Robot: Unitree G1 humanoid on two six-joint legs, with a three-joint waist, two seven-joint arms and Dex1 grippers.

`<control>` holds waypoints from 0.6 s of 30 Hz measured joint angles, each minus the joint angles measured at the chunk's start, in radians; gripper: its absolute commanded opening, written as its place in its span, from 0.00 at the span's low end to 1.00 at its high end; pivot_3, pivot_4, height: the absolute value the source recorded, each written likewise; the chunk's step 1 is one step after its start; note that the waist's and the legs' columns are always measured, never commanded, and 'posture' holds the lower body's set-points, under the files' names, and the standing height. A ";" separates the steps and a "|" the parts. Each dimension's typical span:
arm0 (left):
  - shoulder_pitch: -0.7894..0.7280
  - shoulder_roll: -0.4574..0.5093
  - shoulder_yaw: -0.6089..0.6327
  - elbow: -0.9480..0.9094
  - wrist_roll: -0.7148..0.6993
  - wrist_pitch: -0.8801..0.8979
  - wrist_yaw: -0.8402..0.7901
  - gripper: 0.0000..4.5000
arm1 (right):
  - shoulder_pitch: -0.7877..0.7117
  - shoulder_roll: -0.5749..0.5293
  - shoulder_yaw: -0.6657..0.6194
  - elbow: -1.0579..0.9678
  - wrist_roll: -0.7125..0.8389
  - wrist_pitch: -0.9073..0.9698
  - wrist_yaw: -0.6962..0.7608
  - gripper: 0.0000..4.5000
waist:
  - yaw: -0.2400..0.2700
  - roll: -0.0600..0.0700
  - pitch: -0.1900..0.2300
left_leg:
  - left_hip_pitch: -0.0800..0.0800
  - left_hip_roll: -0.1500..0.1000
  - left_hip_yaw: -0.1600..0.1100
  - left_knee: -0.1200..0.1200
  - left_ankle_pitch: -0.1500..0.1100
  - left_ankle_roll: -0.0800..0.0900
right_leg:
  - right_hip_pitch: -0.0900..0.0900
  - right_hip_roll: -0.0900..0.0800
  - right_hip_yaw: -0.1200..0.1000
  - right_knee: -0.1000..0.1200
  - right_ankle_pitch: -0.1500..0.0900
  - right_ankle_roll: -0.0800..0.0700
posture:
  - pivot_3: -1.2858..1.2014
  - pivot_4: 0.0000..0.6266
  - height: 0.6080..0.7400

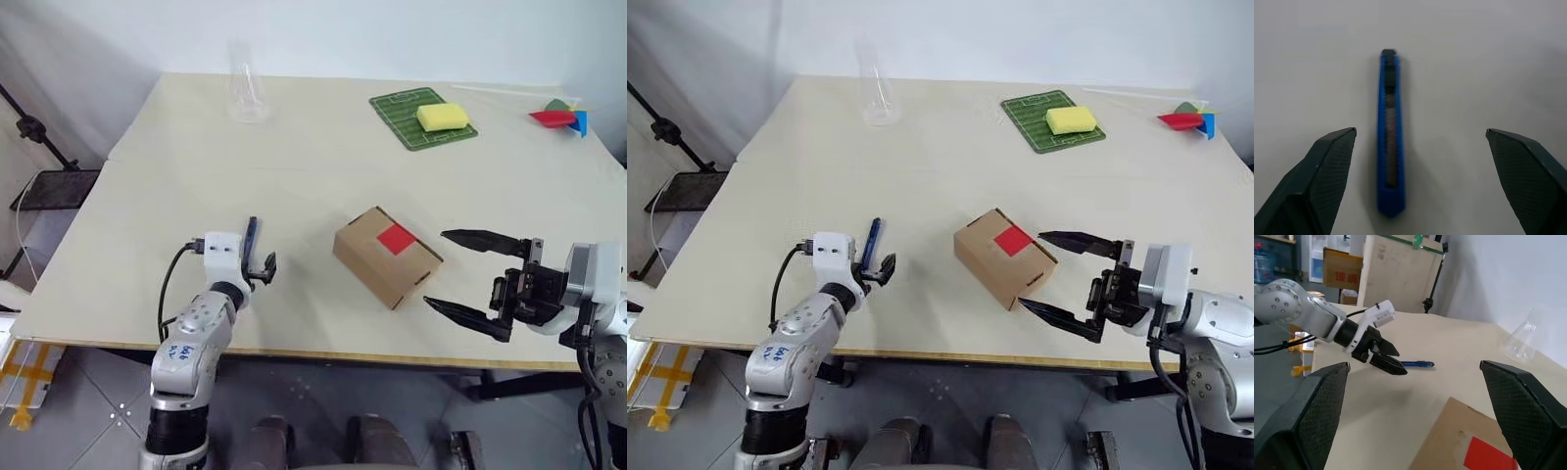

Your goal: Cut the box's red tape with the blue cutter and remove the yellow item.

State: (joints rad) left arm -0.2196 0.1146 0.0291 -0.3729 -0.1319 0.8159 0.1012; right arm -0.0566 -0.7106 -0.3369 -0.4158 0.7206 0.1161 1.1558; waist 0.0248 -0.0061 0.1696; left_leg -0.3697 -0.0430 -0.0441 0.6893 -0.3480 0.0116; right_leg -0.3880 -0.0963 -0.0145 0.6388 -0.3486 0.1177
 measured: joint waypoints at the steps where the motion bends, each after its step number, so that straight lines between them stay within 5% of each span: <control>1: 0.003 -0.006 -0.005 -0.001 0.012 -0.004 0.007 1.00 | 0.001 0.000 0.000 -0.004 0.005 0.003 -0.009 0.99 | 0.000 0.000 0.000 | -0.001 0.000 0.000 0.000 0.000 0.000 | -0.001 0.000 0.000 0.002 0.000 0.000 | 0.52 0.24 1.00; 9: -0.035 -0.028 0.007 0.053 0.019 0.001 -0.007 1.00 | 0.027 -0.022 -0.002 -0.056 0.017 0.041 -0.044 0.99 | 0.006 0.002 -0.001 | 0.002 0.000 0.000 0.001 0.001 -0.001 | 0.004 0.000 0.000 -0.001 0.000 0.000 | 0.52 0.24 1.00; 18: -0.028 0.004 0.015 0.098 0.038 -0.030 -0.031 0.51 | 0.076 -0.021 -0.041 -0.083 0.016 0.038 -0.088 1.00 | 0.004 0.006 -0.003 | 0.015 0.000 0.000 -0.006 0.001 -0.001 | 0.015 0.000 0.000 -0.008 0.000 0.000 | 0.52 0.24 1.00</control>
State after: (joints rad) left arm -0.2477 0.1189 0.0439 -0.2750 -0.0938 0.7858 0.0703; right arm 0.0192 -0.7321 -0.3776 -0.4989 0.7368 0.1540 1.0681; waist 0.0287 -0.0004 0.1664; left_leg -0.3551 -0.0428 -0.0441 0.6830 -0.3472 0.0108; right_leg -0.3728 -0.0968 -0.0141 0.6304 -0.3488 0.1176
